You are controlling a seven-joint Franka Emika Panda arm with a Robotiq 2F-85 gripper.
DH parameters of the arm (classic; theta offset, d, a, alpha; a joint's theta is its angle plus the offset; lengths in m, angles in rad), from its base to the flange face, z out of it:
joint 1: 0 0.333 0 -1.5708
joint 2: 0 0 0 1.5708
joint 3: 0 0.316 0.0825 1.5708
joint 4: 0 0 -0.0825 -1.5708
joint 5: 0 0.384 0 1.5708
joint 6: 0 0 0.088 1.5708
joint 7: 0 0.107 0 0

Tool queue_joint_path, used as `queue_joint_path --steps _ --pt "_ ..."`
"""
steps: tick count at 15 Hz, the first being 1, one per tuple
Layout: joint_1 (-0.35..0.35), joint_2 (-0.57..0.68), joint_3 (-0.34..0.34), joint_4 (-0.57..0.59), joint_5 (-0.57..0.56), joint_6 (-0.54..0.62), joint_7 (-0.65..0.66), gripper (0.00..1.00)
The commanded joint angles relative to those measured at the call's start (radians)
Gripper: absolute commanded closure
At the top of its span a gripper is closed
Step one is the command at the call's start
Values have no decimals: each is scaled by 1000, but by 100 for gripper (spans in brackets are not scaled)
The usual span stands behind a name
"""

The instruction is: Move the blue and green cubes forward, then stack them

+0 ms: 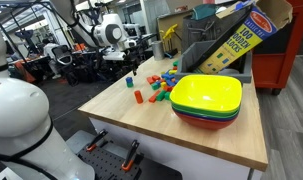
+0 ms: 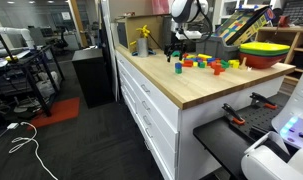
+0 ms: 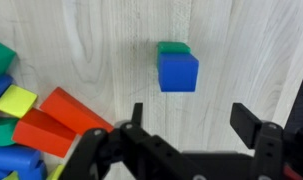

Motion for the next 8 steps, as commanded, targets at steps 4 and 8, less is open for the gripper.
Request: queue_joint_path --steps 4,8 --pt "22 43 -25 62 -55 -4 82 66" --pt "28 52 -39 71 -65 -10 104 95"
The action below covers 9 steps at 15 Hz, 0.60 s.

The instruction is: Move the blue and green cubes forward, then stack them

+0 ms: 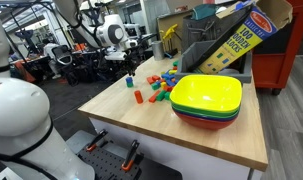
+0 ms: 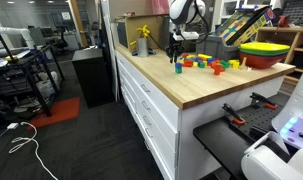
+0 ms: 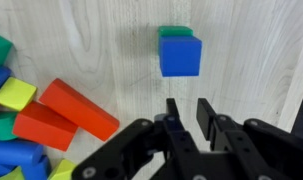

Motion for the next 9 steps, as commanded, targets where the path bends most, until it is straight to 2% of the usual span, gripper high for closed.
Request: queue_joint_path --steps 1,9 --pt "13 9 -26 23 -31 -13 41 99" --pt "6 -3 -35 11 -26 -30 22 100"
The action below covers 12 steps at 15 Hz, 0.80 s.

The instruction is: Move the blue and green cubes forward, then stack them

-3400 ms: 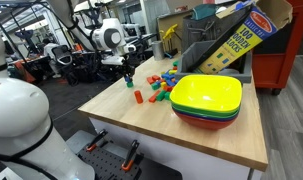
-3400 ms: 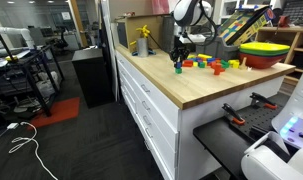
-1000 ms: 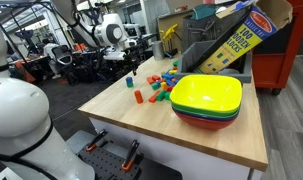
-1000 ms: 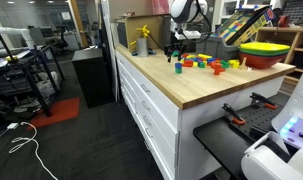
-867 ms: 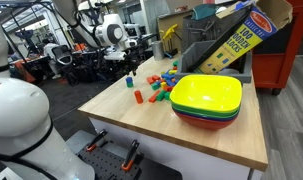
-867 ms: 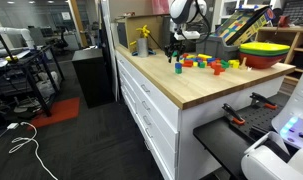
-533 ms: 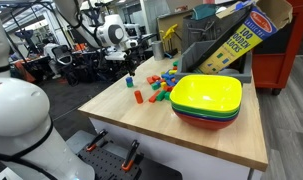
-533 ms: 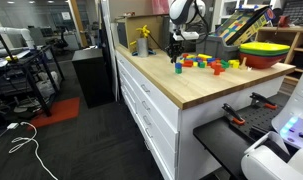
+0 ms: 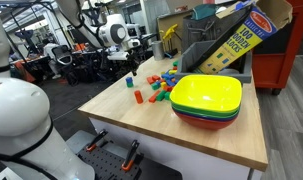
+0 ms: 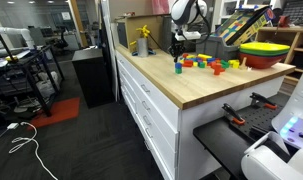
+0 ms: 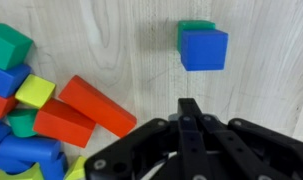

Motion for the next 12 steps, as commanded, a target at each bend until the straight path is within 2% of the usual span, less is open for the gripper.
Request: queue_joint_path --steps 1,12 --pt "6 -7 -5 8 -5 -29 15 100" --pt "9 -16 0 -8 2 -43 13 100"
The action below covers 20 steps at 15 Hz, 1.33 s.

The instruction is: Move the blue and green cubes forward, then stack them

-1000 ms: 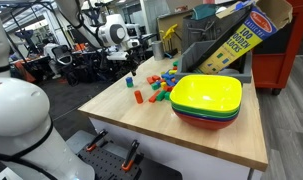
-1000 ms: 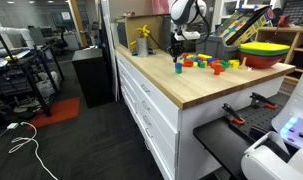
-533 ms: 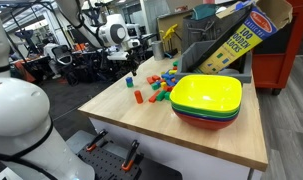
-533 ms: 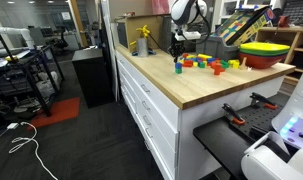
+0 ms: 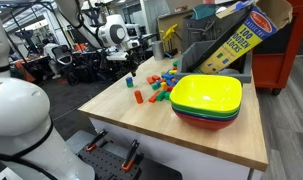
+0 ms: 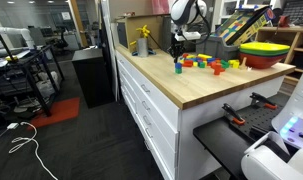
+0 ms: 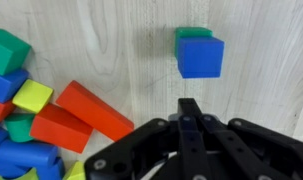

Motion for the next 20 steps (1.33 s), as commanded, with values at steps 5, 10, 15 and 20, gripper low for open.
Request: queue_joint_path --steps 5,10,15,20 --pt "4 -19 1 -14 7 -38 13 100" --pt "6 -24 3 -20 11 -50 15 100" --pt "6 -27 4 -23 10 -61 14 100" --pt "5 -29 5 -25 13 -67 14 100"
